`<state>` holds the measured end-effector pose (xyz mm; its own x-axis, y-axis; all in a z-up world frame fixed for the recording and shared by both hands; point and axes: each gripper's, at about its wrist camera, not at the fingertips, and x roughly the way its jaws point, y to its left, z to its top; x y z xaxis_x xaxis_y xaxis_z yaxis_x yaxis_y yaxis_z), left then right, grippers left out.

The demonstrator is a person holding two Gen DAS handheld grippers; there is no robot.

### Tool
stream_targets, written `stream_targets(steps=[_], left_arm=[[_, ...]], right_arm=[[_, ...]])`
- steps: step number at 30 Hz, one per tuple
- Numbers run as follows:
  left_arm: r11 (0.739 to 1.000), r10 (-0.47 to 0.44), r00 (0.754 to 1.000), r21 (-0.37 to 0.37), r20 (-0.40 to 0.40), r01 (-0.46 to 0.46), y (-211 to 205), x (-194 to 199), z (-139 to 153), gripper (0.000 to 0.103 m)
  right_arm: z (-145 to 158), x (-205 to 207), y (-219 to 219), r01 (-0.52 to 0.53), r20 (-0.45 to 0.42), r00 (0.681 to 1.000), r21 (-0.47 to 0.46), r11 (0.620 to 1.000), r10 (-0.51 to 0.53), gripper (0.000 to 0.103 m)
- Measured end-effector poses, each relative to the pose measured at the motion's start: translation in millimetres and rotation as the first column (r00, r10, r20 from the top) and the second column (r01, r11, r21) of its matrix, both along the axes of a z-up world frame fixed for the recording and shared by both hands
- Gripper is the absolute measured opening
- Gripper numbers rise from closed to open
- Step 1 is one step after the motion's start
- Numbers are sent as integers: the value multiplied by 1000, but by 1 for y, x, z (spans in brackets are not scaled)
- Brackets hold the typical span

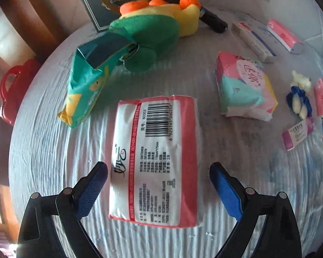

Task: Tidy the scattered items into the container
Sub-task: 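Grasp the white tissue pack with the left gripper while the right gripper approaches the bunny plush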

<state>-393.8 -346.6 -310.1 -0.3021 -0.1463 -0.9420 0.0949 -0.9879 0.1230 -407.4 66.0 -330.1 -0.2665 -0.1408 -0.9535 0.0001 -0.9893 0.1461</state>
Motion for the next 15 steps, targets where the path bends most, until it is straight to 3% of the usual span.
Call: stream_targets(steps=[3,9,12,15], left_arm=[[999,52,998,10,47,-53,2,-1,-20,88],[998,44,999,36,28,-45,7,15,-16,85],[998,31,999,51,32,-33,12,30,-14,85],[997,18,999,72,26,-20,18,47,-10,85]], right_arm=[[-12,-6,-5,-10,41,999,17,1000,9,66],[-9,3,-13,-20,6,1000,67,998,20,63],[-3,13,-14,-31,-5,1000,50,998,31,49],[-1,25,-19,-61,0,998,49,997,61,43]])
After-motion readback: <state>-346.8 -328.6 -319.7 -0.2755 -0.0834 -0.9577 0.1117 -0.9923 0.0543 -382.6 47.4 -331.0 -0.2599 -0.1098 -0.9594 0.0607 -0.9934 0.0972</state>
